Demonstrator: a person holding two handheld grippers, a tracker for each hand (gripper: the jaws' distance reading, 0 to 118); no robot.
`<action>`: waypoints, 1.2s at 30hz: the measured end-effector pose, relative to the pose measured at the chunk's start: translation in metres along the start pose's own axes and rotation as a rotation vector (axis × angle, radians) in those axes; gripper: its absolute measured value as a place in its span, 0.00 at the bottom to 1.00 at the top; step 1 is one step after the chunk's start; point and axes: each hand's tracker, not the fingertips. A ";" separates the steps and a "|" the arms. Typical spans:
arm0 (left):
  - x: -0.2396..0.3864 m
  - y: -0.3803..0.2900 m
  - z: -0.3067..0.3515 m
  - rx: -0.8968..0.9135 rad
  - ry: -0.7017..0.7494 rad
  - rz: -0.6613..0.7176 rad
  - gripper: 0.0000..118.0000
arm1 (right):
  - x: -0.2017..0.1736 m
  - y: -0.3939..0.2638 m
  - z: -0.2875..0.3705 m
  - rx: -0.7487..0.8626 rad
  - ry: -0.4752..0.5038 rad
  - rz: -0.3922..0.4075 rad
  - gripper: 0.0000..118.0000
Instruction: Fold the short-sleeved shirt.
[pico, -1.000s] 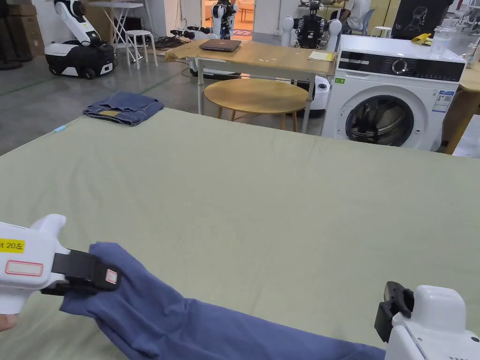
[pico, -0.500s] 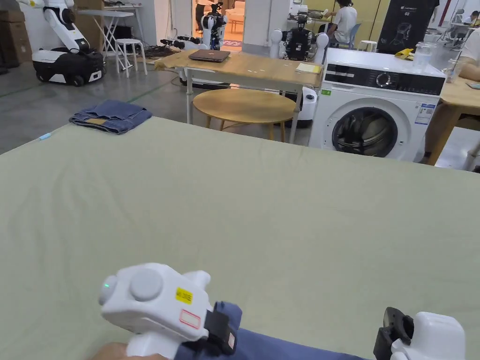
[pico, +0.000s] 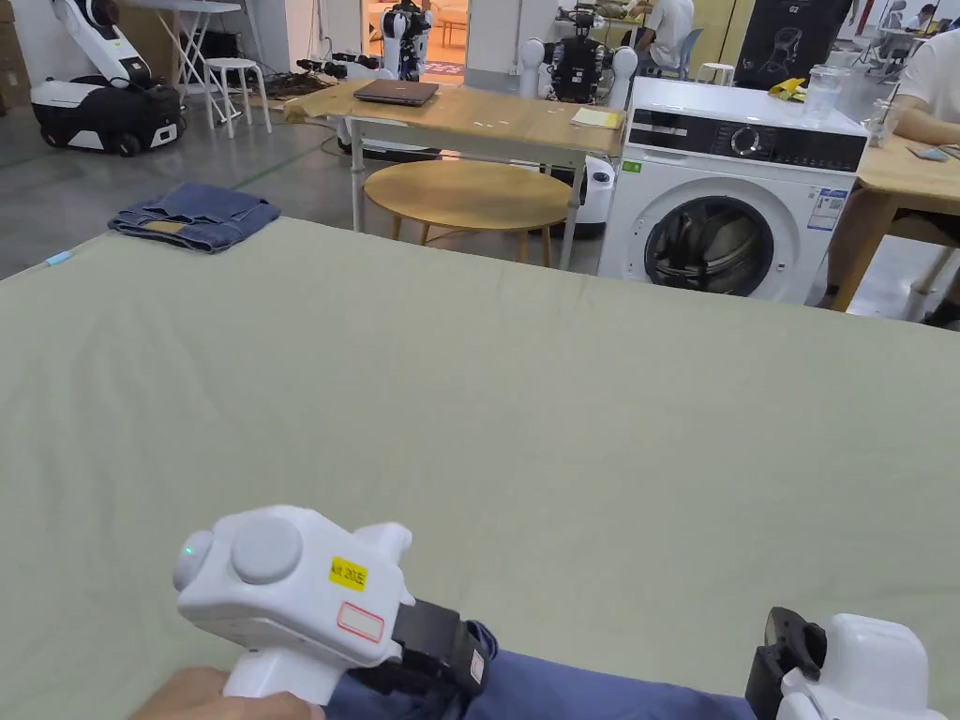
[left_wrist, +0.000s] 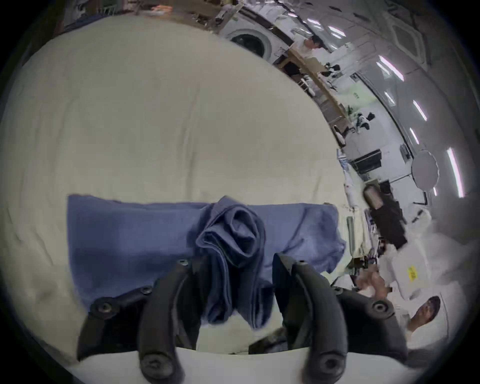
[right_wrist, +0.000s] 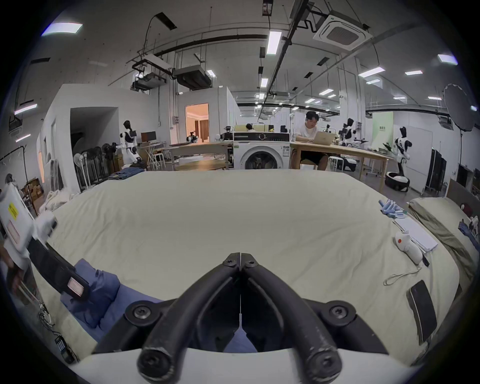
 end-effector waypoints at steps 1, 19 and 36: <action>0.002 0.001 0.010 0.023 -0.034 -0.007 0.40 | 0.000 0.000 0.000 0.000 0.000 0.000 0.00; -0.025 -0.024 -0.068 -0.024 -0.198 0.096 0.03 | 0.002 -0.005 0.002 -0.016 0.008 -0.017 0.00; -0.010 -0.027 -0.090 -0.046 -0.138 0.082 0.00 | 0.006 -0.009 -0.001 -0.027 -0.004 -0.035 0.00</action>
